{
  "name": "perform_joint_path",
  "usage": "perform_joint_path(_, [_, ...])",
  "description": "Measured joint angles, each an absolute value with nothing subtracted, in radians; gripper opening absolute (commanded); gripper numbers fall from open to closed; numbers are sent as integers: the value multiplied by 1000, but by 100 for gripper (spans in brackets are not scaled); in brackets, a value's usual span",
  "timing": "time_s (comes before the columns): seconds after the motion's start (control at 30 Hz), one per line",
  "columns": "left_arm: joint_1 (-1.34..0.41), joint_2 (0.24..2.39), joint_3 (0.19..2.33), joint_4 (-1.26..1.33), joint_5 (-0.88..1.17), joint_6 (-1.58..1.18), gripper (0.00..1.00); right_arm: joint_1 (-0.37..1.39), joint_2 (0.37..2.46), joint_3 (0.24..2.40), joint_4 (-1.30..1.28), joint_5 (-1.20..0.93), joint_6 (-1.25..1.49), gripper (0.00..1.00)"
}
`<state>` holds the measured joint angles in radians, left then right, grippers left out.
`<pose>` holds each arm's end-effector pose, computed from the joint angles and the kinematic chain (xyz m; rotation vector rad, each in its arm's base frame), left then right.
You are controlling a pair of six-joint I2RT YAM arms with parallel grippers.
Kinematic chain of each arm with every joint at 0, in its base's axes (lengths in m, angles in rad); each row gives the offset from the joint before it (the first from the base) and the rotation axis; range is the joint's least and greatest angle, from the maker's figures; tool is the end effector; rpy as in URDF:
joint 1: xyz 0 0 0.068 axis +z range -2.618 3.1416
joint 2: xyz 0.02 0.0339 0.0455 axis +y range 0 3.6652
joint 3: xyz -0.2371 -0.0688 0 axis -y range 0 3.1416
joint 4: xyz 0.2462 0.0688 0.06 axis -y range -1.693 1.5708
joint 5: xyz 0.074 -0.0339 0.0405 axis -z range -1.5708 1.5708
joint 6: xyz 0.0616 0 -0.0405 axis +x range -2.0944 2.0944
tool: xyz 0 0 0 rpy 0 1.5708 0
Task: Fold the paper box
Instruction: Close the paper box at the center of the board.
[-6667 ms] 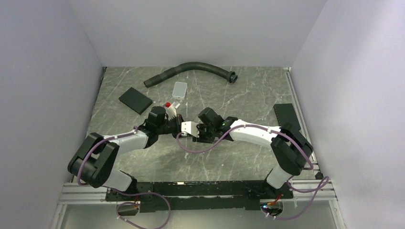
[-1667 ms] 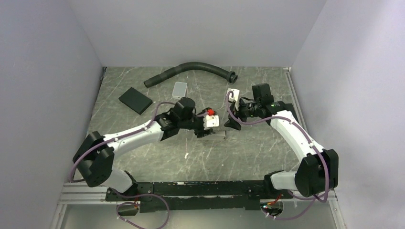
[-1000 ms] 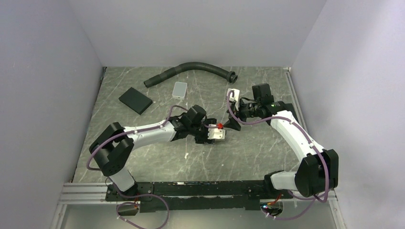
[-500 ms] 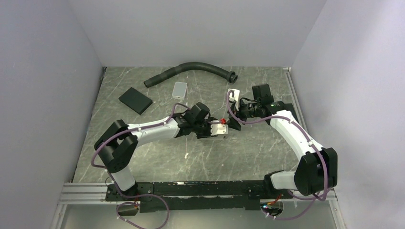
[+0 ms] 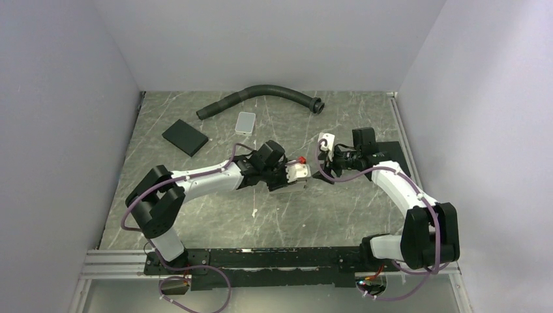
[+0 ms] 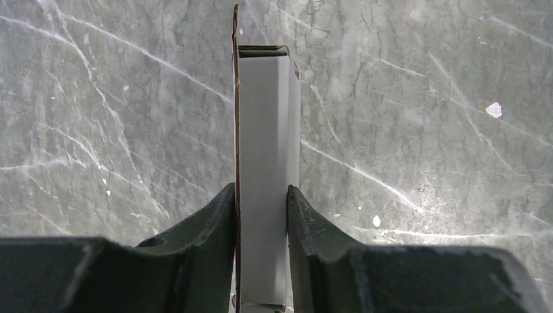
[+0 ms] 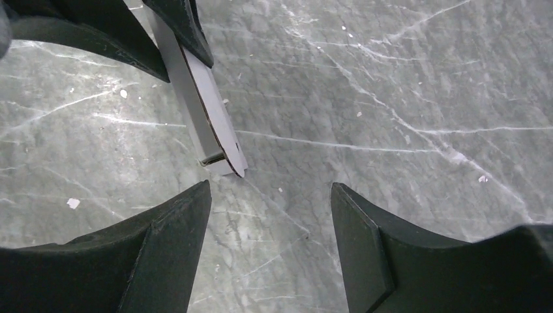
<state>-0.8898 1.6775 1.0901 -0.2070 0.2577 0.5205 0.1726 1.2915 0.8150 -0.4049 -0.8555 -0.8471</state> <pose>0.2252 -0.3028 0.1675 1.6393 1.7313 -0.4820 0.2616 0.0928 0.1935 -1.3547 1.7026 0.6687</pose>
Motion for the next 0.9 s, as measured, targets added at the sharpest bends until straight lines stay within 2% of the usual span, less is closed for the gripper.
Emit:
perform_joint_path(0.1, [-890, 1674, 1086, -202, 253, 493, 31, 171, 1291, 791, -357, -865, -857, 62])
perform_joint_path(0.23, [-890, 1672, 1084, -200, 248, 472, 31, 179, 1292, 773, -331, -874, -878, 56])
perform_joint_path(0.6, [-890, 1668, 1080, -194, 238, 439, 31, 252, 1325, 769, -294, -848, -934, 49])
perform_joint_path(0.83, [-890, 1659, 1064, -179, 238, 421, 31, 253, 1357, 768, -299, -834, -951, 32])
perform_joint_path(0.9, [-890, 1659, 1063, -177, 237, 419, 31, 253, 1365, 768, -302, -831, -950, 23])
